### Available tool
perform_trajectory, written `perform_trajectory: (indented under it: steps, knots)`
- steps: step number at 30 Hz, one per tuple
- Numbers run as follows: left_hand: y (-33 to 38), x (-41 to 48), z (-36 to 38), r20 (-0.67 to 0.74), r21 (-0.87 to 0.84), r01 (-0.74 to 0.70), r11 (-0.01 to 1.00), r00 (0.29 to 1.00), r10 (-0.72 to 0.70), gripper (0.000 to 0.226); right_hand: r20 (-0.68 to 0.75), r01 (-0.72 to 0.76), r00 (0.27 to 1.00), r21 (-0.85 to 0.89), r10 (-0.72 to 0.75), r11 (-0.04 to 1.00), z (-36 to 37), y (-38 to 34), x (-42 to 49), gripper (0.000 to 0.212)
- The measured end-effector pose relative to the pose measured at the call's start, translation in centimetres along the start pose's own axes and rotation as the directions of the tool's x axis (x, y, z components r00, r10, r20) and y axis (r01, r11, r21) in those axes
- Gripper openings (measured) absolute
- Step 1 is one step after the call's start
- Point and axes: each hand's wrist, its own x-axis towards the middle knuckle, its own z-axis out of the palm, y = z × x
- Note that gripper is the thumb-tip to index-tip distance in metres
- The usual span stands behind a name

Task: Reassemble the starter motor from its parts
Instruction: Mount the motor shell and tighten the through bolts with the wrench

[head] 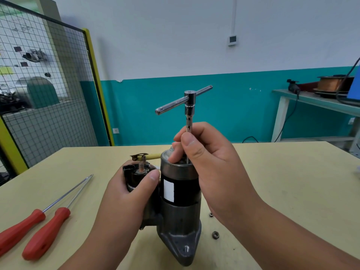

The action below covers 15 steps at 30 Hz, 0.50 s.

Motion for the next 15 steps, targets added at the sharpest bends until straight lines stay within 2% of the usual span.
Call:
perform_trajectory:
  steps: [8,15]
  knots:
    - [0.15,-0.16,0.02,0.016,-0.056,0.011,0.998,1.0,-0.01,0.047,0.01,-0.049,0.999,0.041,0.048,0.998,-0.16,-0.11,-0.12,0.028]
    - [0.11,-0.05,0.02,0.018,-0.056,0.006,0.998,1.0,-0.005,0.046,-0.012,0.001,1.0,0.006,-0.001,1.0,0.15,-0.1,-0.19,0.018]
